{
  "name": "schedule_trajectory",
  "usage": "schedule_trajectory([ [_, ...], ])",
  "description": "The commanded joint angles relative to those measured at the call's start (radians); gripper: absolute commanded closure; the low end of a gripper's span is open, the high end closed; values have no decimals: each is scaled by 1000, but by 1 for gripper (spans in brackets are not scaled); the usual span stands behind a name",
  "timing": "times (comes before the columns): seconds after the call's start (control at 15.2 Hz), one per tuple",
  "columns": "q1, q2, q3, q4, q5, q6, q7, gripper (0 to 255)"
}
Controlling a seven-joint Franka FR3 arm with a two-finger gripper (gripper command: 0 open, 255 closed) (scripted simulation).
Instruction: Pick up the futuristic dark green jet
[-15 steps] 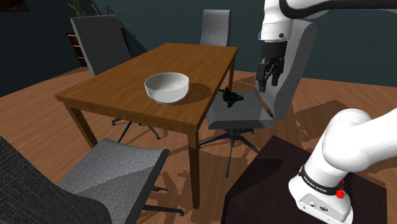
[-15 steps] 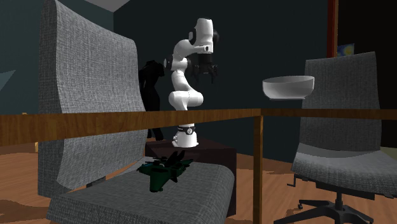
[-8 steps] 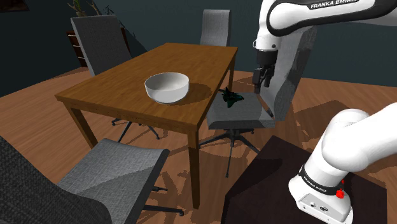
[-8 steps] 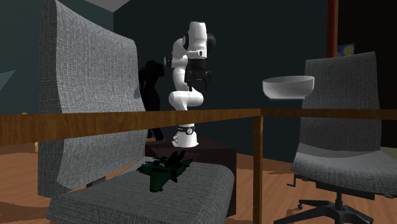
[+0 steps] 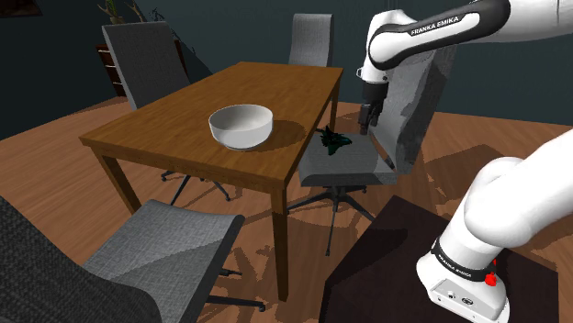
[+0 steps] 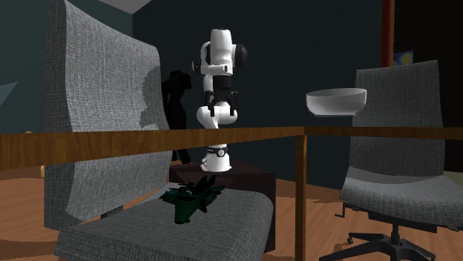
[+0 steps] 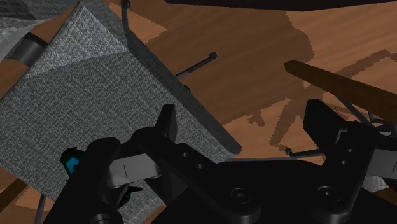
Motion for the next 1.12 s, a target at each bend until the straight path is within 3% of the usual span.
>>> schedule_trajectory([
  [0.0,3,64,-32,25,0,55,-57,0],
  [0.46,18,319,-127,156,67,211,-271,0],
  [1.06,-30,680,-154,431,269,307,-564,0],
])
